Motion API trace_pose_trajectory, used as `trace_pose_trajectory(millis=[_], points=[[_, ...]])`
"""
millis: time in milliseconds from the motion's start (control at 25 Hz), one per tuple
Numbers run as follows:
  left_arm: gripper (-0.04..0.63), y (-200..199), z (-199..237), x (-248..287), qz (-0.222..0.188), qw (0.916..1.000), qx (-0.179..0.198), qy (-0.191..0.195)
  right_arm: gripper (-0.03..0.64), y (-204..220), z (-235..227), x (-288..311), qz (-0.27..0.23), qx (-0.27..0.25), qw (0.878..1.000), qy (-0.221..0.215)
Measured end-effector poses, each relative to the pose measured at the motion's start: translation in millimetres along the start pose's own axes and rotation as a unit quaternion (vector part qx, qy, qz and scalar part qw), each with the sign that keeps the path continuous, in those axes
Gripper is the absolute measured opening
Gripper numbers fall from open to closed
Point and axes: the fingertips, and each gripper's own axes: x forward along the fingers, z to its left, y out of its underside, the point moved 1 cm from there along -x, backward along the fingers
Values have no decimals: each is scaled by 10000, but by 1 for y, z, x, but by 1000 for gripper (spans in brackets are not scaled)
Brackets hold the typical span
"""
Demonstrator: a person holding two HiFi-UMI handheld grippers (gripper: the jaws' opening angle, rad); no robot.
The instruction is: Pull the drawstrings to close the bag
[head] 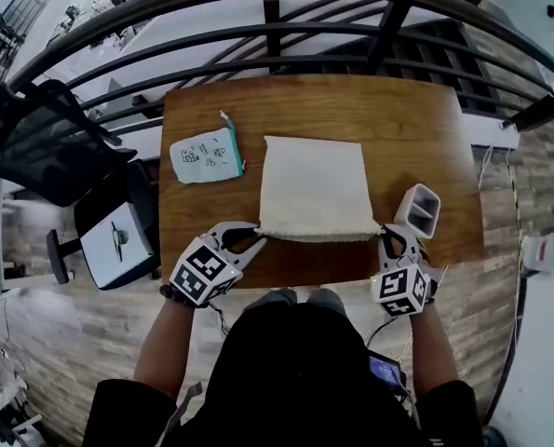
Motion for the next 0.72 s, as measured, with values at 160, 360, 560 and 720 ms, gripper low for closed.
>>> trace_pose_trajectory(millis=[160, 360, 560, 720], points=[[66, -12, 1, -8, -273, 9995, -140, 28, 6, -10, -13, -6, 74, -309, 9992, 245], [61, -29, -4, -12, -653, 9966, -507, 19, 5, -6, -26, -9, 109, -560, 9980, 282], [61, -30, -18, -9, -663, 9939, -885, 7, 6, 0, -31, -15, 151, -886, 9958, 150], [63, -18, -16, -4, -310, 9937, -880, -627, 6, -9, -26, -19, -202, -705, 9968, -332]])
